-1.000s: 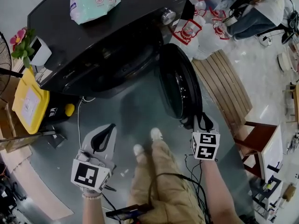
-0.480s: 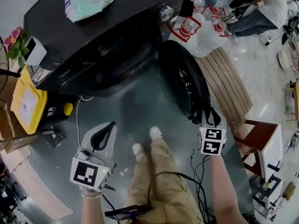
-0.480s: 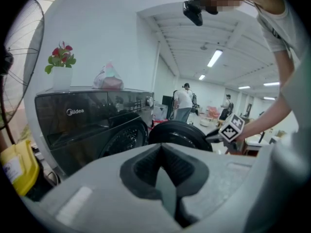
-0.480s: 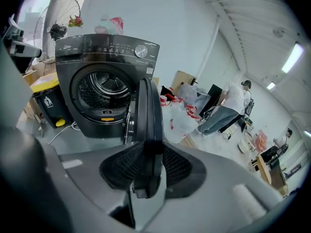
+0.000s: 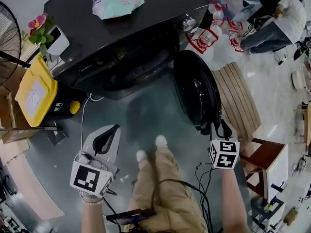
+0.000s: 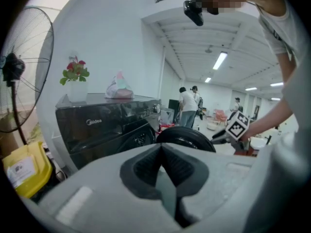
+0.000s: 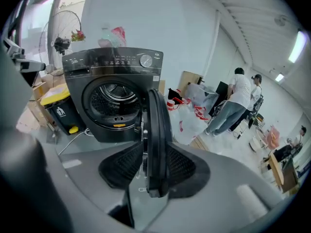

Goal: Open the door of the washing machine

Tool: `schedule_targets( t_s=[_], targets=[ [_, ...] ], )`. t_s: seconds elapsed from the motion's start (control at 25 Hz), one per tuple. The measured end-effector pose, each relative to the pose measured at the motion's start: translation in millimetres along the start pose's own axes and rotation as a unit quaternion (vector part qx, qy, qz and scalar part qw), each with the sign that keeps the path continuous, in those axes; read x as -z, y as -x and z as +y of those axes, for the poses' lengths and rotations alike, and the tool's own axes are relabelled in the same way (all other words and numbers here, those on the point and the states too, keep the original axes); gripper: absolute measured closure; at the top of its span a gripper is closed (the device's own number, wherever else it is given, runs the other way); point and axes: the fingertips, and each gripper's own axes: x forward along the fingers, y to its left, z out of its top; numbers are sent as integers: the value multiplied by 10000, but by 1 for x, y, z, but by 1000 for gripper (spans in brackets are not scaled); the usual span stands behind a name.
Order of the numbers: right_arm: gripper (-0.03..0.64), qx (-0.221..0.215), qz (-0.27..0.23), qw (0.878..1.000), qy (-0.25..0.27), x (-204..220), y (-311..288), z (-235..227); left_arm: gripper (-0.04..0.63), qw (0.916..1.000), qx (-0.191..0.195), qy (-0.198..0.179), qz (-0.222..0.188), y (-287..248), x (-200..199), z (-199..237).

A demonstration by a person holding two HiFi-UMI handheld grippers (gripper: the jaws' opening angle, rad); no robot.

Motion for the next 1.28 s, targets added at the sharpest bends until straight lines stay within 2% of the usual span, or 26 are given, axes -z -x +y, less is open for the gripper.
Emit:
schedule_targets(
  t_s=[0.12,0.2,0.36,0.52,0.72,1.0,1.28],
  targets=[
    [479,-283,-138,9992,257,-20,19,25,601,9998,-186,36,-56,19,-12,7],
    [483,-619,-342,9962,501,-38,33,50,601,9995,-312,33,-70,35,-19,11],
    [499,-1530,-842,9803,921,-80,64,108,601,9980,-618,47,-105,70,-31,21],
    [541,-2078,-1225,9643,1090,-114,95,151,601,9956,-925,109,-125,104,-40,24],
    [596,-2473,-1609,9481,1183,-152,132,183,601,9920,-1239,111,-201,138,-59,25],
    [612,-3011,-2013,9232,1288,-194,171,216,601,9865,-1583,158,-400,173,-89,25],
    [612,-3164,-2224,9111,1425,-211,198,230,601,9810,-1857,250,-499,198,-100,22]
  ],
)
